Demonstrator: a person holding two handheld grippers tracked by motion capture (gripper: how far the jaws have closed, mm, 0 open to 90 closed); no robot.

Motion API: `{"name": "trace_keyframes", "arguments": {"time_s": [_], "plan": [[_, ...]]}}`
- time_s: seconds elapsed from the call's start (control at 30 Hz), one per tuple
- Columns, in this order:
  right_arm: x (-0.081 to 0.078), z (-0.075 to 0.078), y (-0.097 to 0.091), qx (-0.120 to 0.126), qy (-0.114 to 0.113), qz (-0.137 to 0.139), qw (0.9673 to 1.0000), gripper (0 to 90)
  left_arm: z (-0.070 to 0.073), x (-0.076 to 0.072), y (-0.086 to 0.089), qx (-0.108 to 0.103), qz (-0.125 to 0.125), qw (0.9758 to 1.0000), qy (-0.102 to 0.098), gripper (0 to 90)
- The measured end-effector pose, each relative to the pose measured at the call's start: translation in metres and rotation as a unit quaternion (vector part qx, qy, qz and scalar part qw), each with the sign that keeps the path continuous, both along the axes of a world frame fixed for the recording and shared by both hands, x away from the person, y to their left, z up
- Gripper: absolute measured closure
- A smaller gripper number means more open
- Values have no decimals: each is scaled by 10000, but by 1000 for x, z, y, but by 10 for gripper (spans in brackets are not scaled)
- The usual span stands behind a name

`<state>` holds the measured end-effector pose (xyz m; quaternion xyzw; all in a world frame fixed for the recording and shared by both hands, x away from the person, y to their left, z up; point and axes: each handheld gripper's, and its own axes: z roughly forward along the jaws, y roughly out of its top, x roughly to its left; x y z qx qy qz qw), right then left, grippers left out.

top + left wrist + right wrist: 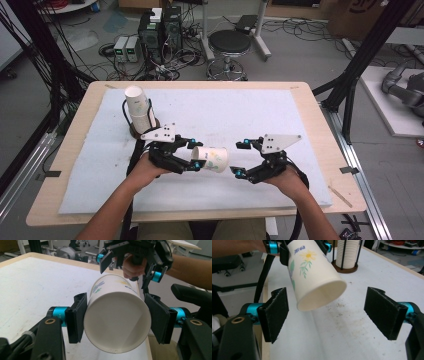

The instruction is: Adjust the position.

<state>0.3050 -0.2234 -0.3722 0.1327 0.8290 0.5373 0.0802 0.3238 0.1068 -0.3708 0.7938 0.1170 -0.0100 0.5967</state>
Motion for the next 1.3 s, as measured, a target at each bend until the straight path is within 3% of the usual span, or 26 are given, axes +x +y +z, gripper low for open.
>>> {"name": "trace_keyframes", "arguments": {"time_s": [0.2,0.3,0.67,1.3], "plan": [[-5,-21,-10,328,175,-148,9992,202,-2,-1,-1,-133,-21,9999,-16,372],[-6,-27,-10,308,242,-117,9992,202,-1,-3,-2,-235,-26,9997,-27,372],[-8,-27,-2,411,297,89,9987,202,1,-5,-3,-358,-125,9992,-102,372],[-4,-21,16,655,364,667,9950,209,5,-10,-3,-597,-606,9963,-144,373]]}}
